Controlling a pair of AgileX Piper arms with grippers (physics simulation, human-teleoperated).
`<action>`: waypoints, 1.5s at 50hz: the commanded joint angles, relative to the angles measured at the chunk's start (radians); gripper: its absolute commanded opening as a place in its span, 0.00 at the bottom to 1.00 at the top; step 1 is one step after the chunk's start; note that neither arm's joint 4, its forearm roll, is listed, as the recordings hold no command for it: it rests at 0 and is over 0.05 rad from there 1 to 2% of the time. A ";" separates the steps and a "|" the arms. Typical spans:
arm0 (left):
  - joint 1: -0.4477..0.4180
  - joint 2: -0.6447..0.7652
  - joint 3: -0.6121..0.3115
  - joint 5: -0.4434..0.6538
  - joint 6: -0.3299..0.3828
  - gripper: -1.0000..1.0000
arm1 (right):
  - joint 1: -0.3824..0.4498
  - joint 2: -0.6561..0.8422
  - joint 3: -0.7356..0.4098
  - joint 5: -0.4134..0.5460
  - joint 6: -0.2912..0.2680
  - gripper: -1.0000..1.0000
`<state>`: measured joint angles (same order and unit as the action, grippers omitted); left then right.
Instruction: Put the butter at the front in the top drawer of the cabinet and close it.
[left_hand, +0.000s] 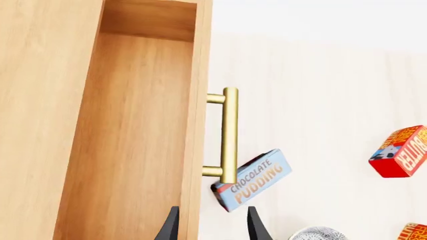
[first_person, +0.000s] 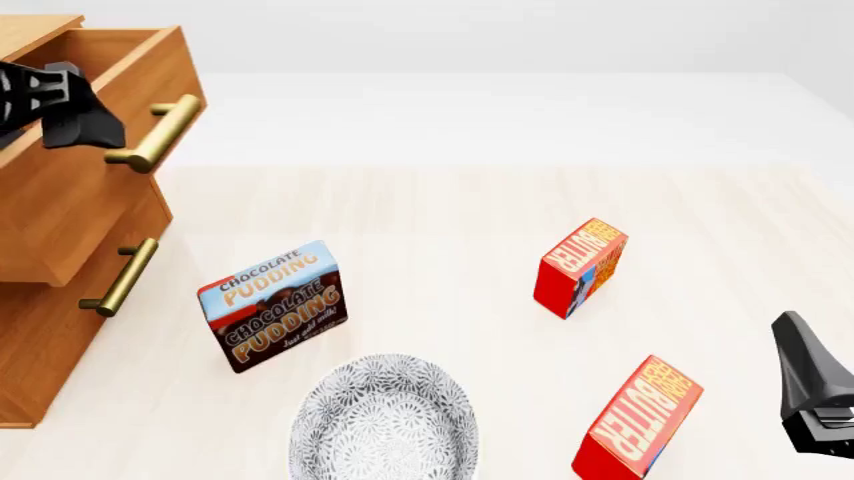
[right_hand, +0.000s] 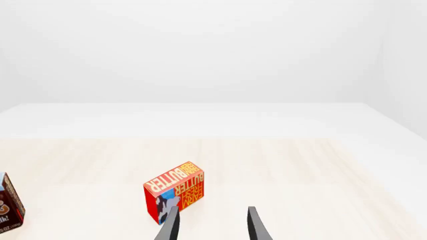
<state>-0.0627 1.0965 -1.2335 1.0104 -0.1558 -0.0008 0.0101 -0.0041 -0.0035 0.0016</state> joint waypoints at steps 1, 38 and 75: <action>-0.039 0.002 0.027 -0.017 -0.008 1.00 | 0.000 -0.001 0.000 0.001 0.000 1.00; -0.212 0.063 0.029 -0.090 -0.070 1.00 | 0.000 -0.001 0.000 0.001 0.000 1.00; -0.339 0.178 -0.030 -0.133 -0.084 1.00 | 0.000 -0.002 0.000 0.001 0.000 1.00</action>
<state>-0.3547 1.2352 -1.2457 0.8990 -0.2444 -0.0007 0.0101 -0.0041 -0.0035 0.0016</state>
